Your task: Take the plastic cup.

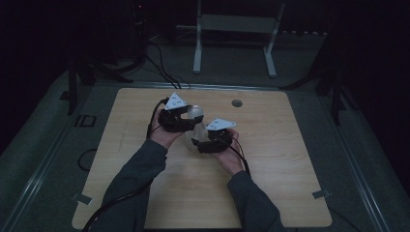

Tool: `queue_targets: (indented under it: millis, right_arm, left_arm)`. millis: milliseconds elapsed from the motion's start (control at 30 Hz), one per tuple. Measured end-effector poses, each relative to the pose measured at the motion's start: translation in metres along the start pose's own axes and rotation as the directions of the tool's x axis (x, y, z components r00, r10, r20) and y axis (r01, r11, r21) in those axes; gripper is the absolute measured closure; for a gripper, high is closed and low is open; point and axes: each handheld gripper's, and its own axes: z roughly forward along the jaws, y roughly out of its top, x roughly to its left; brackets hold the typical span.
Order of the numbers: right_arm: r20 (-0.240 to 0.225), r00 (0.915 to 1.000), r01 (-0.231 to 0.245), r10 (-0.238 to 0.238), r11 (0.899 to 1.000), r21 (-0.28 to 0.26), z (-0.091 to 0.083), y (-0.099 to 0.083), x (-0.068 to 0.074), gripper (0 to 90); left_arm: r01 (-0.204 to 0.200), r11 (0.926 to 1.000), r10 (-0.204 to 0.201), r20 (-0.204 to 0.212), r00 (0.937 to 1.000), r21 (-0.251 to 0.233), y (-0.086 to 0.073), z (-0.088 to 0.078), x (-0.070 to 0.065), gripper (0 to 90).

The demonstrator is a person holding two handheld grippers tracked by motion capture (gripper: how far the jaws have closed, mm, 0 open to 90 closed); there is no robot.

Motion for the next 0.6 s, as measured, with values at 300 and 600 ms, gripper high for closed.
queue_targets:
  millis: [300,600]
  right_arm:
    - [0.002,1.0000,0.006,-0.006,1.000,-0.001,0.002,0.004,0.001,23.1]
    - [0.007,0.9999,0.008,-0.009,1.000,0.006,0.003,0.003,0.001,24.3]
  left_arm:
    - [0.010,0.9999,-0.010,0.012,0.9999,-0.010,0.005,-0.004,0.001,40.1]
    - [0.009,0.9998,-0.009,0.014,0.9999,-0.018,0.011,-0.009,0.001,40.2]
